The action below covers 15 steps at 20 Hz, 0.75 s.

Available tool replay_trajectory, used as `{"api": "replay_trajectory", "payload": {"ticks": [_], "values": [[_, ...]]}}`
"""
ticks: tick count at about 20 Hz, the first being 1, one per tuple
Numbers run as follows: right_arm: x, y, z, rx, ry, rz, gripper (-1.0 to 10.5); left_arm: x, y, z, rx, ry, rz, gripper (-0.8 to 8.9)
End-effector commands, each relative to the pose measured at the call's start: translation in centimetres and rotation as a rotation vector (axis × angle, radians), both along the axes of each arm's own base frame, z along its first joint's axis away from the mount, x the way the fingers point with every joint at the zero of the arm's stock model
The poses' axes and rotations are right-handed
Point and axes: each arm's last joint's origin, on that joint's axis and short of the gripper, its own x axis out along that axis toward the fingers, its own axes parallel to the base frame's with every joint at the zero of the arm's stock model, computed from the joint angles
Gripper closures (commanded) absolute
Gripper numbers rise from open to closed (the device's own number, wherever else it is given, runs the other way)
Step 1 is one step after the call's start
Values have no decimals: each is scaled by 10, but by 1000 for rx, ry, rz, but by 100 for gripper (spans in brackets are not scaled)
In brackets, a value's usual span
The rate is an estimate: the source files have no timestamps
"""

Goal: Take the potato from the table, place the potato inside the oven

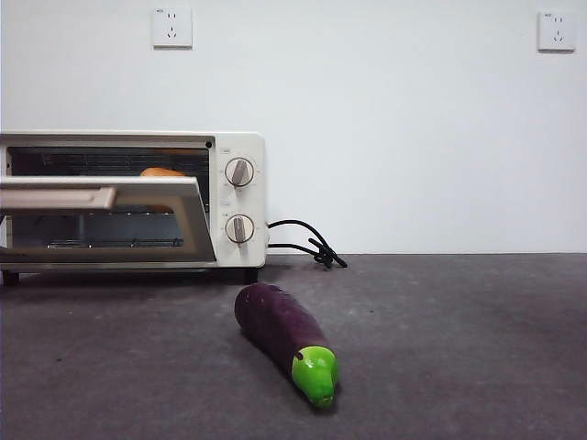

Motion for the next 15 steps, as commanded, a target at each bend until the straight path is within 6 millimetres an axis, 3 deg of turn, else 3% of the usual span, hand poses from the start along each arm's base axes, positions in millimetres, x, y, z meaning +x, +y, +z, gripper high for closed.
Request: {"api": "replay_trajectory", "payload": {"ticks": [1,6,15], "values": [[0,1,-2,3,4,-1,922,-2,-4,17,-8,-42,33,822],[0,0,-3,-6,8,5,922,3,-15,30,3,-94,25,822],[-3,-1,-7,-37,57,24,918,35,-34,45,-4,-235,62,822]]}}
